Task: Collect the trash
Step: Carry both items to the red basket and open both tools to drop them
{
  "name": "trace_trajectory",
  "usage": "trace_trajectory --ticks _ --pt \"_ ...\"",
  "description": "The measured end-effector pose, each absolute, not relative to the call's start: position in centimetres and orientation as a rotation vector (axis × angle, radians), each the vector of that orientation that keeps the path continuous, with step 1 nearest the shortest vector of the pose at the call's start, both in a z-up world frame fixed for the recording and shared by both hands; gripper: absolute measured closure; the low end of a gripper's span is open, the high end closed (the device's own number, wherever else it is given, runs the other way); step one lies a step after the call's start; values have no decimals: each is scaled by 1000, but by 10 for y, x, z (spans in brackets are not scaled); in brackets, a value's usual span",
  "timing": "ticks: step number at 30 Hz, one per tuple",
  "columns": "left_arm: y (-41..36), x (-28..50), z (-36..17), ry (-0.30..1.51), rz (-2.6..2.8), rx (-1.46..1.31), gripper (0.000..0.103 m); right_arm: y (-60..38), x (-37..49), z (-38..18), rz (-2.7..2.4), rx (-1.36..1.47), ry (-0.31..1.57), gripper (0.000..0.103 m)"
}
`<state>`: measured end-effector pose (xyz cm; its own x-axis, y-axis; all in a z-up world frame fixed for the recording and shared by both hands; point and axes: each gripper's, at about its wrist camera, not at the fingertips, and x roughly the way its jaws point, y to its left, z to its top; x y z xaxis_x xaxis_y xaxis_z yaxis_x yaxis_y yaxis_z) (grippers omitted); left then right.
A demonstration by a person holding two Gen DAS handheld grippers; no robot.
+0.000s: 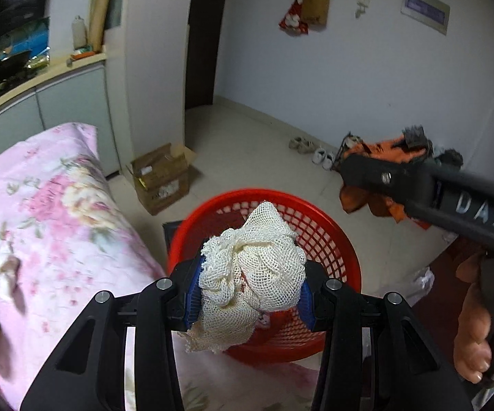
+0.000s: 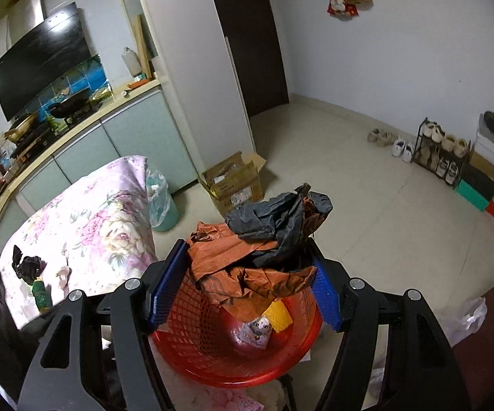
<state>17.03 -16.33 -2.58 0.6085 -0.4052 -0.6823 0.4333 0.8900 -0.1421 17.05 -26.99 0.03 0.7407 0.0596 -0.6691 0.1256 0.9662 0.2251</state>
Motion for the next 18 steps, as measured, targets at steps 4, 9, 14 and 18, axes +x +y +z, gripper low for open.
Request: trace_trajectory --ticks 4,9,14,18 --pt "-177 174 -41 820 -495 49 61 -274 175 -8 -26 312 775 35" --pt "-183 175 -51 850 -501 57 55 -277 180 -16 -21 335 813 30" --pt "-186 175 -53 851 -508 56 42 -279 181 -18 -42 336 831 28" --pt "-187 170 -49 817 -490 67 26 -286 179 -18 -50 363 829 20"
